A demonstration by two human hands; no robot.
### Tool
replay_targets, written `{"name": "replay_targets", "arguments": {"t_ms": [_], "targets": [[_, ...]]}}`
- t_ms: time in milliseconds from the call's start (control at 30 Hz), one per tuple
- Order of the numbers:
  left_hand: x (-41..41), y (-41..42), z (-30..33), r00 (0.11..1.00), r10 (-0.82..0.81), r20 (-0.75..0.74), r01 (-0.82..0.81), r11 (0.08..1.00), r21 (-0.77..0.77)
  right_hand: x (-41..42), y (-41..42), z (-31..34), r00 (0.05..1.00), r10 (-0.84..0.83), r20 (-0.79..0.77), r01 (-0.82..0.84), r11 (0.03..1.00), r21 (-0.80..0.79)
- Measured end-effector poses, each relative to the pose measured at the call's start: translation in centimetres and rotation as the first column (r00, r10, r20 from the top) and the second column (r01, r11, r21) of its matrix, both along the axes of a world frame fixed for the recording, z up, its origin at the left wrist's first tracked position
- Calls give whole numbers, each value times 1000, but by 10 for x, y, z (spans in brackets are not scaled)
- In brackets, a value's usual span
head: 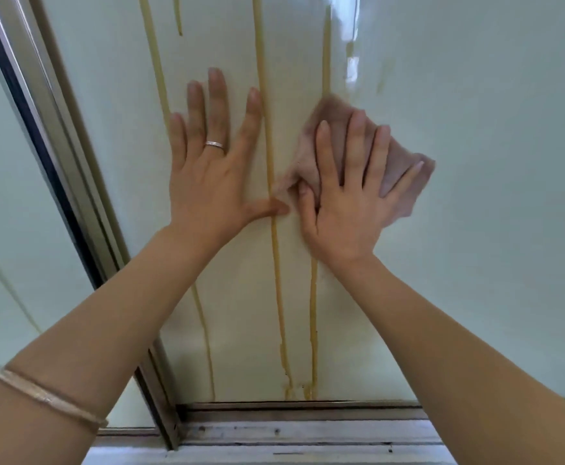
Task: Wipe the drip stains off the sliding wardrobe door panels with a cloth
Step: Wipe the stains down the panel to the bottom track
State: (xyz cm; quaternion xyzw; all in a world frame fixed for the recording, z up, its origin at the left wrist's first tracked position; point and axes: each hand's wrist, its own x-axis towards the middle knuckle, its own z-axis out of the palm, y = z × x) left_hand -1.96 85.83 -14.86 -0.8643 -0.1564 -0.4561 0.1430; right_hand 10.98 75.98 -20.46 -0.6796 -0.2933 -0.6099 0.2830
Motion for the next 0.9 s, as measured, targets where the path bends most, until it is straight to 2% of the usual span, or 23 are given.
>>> {"name": "replay_targets", "arguments": {"t_ms": [133,200,267,333,400,533,600,667,733,800,900], "targets": [[0,4,-3,998,-59,29,58,998,9,2,-8,-46,999,6,47,0,991,-132],[0,3,-2,997,-66,37,65,998,25,6,-14,-36,996,-24,82,37,985,-167],[-1,2,-3,995,-87,40,86,996,32,7,-12,0,994,-67,85,76,991,-109],[0,5,-4,994,-96,49,94,995,30,2,-2,32,993,-109,53,108,994,21],[1,6,-5,994,-90,53,88,995,46,-2,6,34,991,-130,10,129,989,76],[2,3,-4,994,-89,63,86,995,47,1,-9,-20,993,-114,20,115,991,-75],[2,4,-4,993,-86,78,83,996,40,8,-17,-21,993,-95,72,105,983,-152],[1,4,-6,993,-81,80,77,996,49,9,-15,6,992,-82,98,93,990,-111],[1,4,-6,995,-59,78,56,997,45,7,-7,36,995,-62,81,61,998,18],[1,2,-5,997,-41,61,39,999,33,4,-3,40,997,-52,57,49,997,53],[0,1,-4,998,-18,54,17,1000,19,6,-11,3,993,-20,118,33,993,-113]]}}
